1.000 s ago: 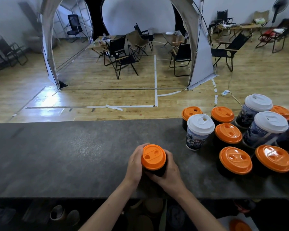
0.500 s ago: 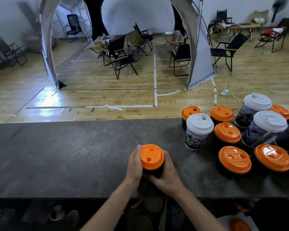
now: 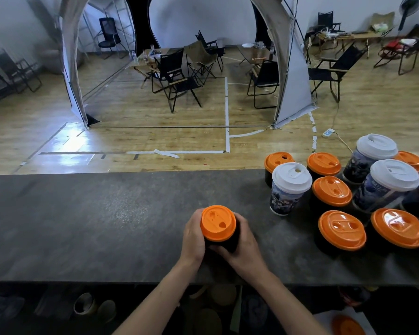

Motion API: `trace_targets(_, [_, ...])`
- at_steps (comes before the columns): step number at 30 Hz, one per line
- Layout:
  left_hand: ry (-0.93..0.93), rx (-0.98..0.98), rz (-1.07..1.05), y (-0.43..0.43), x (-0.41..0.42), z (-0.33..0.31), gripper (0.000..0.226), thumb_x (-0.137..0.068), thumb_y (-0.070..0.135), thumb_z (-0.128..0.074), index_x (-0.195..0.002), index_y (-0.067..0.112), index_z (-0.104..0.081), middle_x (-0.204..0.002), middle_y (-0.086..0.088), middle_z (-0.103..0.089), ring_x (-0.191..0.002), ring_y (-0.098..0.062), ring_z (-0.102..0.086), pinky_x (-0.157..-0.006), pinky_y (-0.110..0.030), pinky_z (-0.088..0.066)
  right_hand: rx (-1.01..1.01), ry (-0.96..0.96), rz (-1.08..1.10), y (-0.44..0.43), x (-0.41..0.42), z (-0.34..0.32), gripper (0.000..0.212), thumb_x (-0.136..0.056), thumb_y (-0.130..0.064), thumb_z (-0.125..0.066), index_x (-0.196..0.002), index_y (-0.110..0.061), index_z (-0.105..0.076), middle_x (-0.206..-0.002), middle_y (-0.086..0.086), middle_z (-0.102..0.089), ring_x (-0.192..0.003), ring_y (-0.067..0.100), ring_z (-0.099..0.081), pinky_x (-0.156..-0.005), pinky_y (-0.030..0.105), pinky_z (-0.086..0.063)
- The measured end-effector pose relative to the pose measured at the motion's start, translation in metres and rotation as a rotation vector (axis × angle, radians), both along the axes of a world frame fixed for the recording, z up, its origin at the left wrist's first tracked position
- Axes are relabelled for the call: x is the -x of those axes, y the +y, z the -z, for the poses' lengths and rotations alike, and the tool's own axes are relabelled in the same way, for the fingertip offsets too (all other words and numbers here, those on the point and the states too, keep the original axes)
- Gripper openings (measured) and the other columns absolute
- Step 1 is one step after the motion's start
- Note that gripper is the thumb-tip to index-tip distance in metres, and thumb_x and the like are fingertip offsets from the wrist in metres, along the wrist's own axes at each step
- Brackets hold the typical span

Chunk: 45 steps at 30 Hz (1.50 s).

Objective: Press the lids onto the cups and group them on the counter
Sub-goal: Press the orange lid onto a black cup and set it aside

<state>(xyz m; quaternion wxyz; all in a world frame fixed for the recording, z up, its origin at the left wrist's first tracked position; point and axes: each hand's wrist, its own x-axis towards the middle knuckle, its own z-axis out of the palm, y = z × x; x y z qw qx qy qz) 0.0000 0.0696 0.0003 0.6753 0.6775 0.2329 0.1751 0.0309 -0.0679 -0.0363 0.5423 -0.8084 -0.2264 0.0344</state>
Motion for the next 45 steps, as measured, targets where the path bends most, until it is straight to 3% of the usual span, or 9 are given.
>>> trace_targets(4, [-0.024,0.011,0.037,0.005,-0.008,-0.003,0.040,-0.104,0.028,-0.037,-0.096,0.013,-0.073,-0.092,0.001,-0.077,-0.089,-0.006,-0.069,-0.079,-0.016,-0.050,0.015,0.021,-0.063,-0.002,-0.003,0.003,0.090,-0.078,-0.036,-0.080,-0.149,-0.041,-0.024,-0.147,-0.024,-0.043,-0.138,-0.006,-0.043,-0.115,0.018,-0.035])
trace_targets(8, [-0.001,0.032,0.006,0.000,-0.003,-0.003,0.041,-0.110,0.022,-0.035,-0.094,0.014,-0.072,-0.085,0.006,-0.074,-0.083,-0.001,-0.067,-0.075,-0.011,-0.049,0.036,0.033,-0.062,0.001,-0.003,0.005,0.107,-0.067,-0.055,-0.081,-0.155,-0.024,-0.029,-0.150,-0.017,-0.046,-0.139,-0.002,-0.043,-0.114,0.019,-0.035])
trace_targets(12, [-0.054,0.055,0.053,0.006,-0.006,-0.009,0.042,-0.093,0.034,-0.036,-0.094,0.012,-0.072,-0.089,0.001,-0.076,-0.086,-0.008,-0.069,-0.077,-0.017,-0.051,0.028,0.027,-0.016,0.002,-0.002,0.003,0.083,-0.068,-0.055,-0.081,-0.137,-0.032,-0.042,-0.134,-0.014,-0.057,-0.125,0.000,-0.054,-0.105,0.017,-0.042])
trace_targets(16, [-0.032,0.025,0.044,0.005,-0.010,-0.006,0.036,-0.102,0.025,-0.040,-0.095,0.014,-0.073,-0.092,0.001,-0.077,-0.093,-0.013,-0.070,-0.081,-0.019,-0.051,0.039,0.047,-0.041,0.000,-0.003,-0.001,0.072,-0.073,-0.043,-0.081,-0.133,-0.040,-0.041,-0.129,-0.020,-0.055,-0.121,-0.005,-0.052,-0.104,0.010,-0.038])
trace_targets(20, [0.026,0.193,-0.003,0.007,-0.010,-0.012,0.032,-0.106,0.031,-0.040,-0.115,0.023,-0.070,-0.118,-0.005,-0.072,-0.117,-0.026,-0.065,-0.103,-0.040,-0.050,-0.112,0.242,-0.061,-0.005,-0.002,-0.015,0.062,-0.075,-0.045,-0.082,-0.128,-0.027,-0.056,-0.120,-0.014,-0.070,-0.115,0.002,-0.064,-0.097,0.017,-0.048])
trace_targets(24, [-0.057,0.130,0.190,0.013,-0.002,-0.042,0.053,-0.097,0.060,-0.039,-0.131,0.026,-0.062,-0.130,0.002,-0.068,-0.122,-0.023,-0.063,-0.101,-0.041,-0.052,-0.375,0.500,-0.018,0.002,0.010,-0.051,0.039,-0.083,-0.038,-0.081,-0.107,-0.009,-0.069,-0.094,-0.002,-0.077,-0.094,0.013,-0.069,-0.078,0.019,-0.053])
trace_targets(29, [-0.072,0.155,0.226,0.017,0.003,-0.057,0.050,-0.089,0.050,-0.066,-0.126,0.016,-0.064,-0.126,-0.013,-0.068,-0.120,-0.036,-0.063,-0.104,-0.051,-0.051,-0.513,0.800,-0.029,0.005,0.017,-0.083,0.064,-0.077,-0.049,-0.069,-0.112,0.004,-0.069,-0.099,0.023,-0.076,-0.083,0.030,-0.075,-0.067,0.026,-0.055])
trace_targets(37, [-0.110,0.227,0.277,0.006,0.007,-0.061,0.040,-0.094,0.038,-0.059,-0.127,0.015,-0.062,-0.122,-0.012,-0.069,-0.112,-0.025,-0.067,-0.091,-0.035,-0.055,-0.701,1.002,-0.049,-0.005,0.024,-0.101,0.057,-0.083,-0.040,-0.073,-0.121,0.003,-0.066,-0.102,0.020,-0.072,-0.085,0.026,-0.069,-0.068,0.030,-0.057])
trace_targets(45, [-0.110,0.239,0.358,-0.002,0.012,-0.067,0.045,-0.092,0.037,-0.063,-0.129,0.013,-0.059,-0.125,-0.016,-0.066,-0.117,-0.027,-0.064,-0.097,-0.036,-0.053,-0.070,0.141,0.263,-0.014,0.032,-0.110,0.069,-0.064,-0.050,-0.093,-0.116,-0.029,-0.052,-0.109,-0.014,-0.058,-0.100,-0.004,-0.058,-0.080,0.013,-0.048])
